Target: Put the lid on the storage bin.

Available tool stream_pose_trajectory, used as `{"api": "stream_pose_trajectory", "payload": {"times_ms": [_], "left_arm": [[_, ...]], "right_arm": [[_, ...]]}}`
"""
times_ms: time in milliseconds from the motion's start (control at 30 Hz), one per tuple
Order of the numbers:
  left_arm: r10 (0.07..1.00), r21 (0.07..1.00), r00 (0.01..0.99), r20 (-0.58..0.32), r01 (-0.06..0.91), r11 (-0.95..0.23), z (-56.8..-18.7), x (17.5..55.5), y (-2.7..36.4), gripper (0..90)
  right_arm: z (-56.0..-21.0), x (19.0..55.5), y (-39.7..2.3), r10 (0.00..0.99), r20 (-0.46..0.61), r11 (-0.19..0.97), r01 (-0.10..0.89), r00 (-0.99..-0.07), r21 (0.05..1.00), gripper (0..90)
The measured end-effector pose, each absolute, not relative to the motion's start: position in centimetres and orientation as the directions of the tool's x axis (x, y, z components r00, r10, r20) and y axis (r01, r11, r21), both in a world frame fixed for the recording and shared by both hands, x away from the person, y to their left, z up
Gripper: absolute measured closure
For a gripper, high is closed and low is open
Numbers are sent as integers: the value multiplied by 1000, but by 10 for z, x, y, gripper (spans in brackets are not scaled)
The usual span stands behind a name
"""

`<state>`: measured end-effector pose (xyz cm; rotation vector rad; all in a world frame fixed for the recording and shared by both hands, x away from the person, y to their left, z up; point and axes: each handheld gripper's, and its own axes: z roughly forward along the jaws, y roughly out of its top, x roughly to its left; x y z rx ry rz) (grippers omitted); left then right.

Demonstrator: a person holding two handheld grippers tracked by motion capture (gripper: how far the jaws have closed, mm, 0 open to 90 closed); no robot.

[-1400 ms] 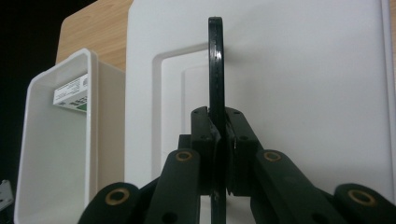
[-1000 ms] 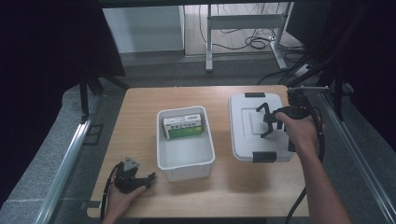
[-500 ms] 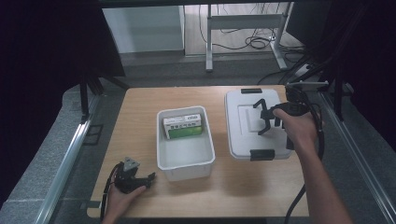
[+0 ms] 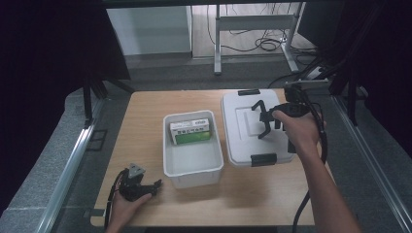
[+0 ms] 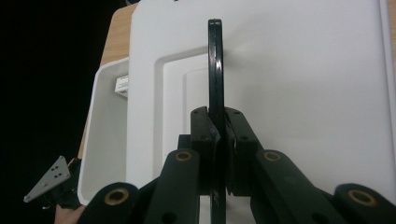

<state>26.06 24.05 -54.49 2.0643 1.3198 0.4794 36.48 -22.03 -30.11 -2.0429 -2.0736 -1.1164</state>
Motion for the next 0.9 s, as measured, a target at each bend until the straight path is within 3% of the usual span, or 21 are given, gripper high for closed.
{"api": "stream_pose_trajectory", "payload": {"times_ms": [900], "left_arm": [[901, 680, 432, -33, 671, -297, -545, 261, 241, 120]], "right_arm": [[-307, 375, -158, 855, 480, -33, 901, -199, 433, 841]]}}
